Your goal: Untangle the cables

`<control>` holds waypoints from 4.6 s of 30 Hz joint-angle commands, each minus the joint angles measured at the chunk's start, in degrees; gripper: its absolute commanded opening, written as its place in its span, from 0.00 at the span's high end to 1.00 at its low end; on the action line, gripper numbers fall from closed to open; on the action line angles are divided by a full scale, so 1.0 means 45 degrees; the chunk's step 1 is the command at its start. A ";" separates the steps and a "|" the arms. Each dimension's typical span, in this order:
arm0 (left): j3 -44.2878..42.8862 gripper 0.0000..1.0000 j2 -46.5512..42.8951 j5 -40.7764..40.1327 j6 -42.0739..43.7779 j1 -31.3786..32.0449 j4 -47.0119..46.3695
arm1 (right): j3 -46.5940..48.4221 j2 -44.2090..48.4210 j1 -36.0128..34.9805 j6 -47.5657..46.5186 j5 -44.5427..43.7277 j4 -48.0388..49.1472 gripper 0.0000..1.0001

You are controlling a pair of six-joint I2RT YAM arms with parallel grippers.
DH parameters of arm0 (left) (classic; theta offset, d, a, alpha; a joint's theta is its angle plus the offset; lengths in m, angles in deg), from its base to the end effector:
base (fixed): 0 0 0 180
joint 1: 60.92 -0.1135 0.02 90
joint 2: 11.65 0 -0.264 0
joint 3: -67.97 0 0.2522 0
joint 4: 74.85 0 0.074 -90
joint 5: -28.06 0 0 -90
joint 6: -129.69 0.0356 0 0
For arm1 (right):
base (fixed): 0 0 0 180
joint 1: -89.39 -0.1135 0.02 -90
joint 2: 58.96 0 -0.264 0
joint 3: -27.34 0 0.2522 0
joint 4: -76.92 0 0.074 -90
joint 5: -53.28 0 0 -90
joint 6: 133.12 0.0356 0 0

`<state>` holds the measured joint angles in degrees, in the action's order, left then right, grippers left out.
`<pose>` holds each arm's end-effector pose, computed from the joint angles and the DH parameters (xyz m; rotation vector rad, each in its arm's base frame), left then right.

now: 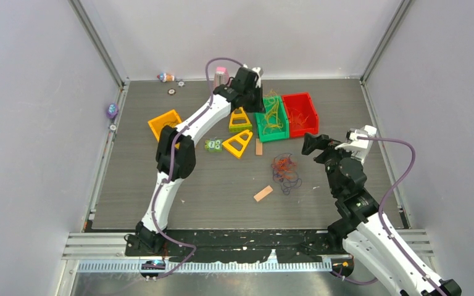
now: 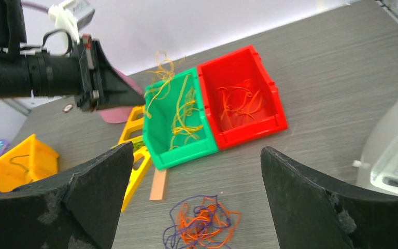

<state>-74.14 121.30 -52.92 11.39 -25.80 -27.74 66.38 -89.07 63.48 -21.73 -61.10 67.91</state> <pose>0.4343 -0.3123 0.2798 0.2289 2.3279 -0.7567 0.1388 0.0511 0.2849 0.2721 1.5571 0.3132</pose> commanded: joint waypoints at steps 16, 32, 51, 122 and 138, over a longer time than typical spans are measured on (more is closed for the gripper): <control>0.0577 0.64 0.0230 0.0676 -0.1450 0.0191 0.1492 | -0.0009 -0.0720 0.0084 0.0189 -0.0981 -0.0024 0.03; 0.8343 0.08 -0.7118 0.0688 0.0636 0.0394 -0.3977 | 0.3319 -0.9653 0.0931 0.0086 0.6727 -0.3707 0.08; 2.0452 0.16 -1.3487 0.0571 0.1478 0.0645 -1.0444 | 0.4631 -1.0219 -0.3517 0.0636 0.7800 -0.1830 0.15; 2.3181 0.26 -1.6600 -0.1499 0.2269 0.1308 -1.1275 | 0.5195 -0.7121 -0.3440 0.0385 0.3828 -0.7025 0.95; 2.3453 0.24 -1.7189 -0.1838 0.2332 0.1318 -1.1299 | 0.7763 -0.5523 -0.3438 0.0170 0.6327 -0.7849 0.94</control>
<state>31.58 44.76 -60.40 21.05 -20.10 -75.00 96.56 -115.16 47.90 -20.49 -37.99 32.51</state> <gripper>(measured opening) 0.758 0.071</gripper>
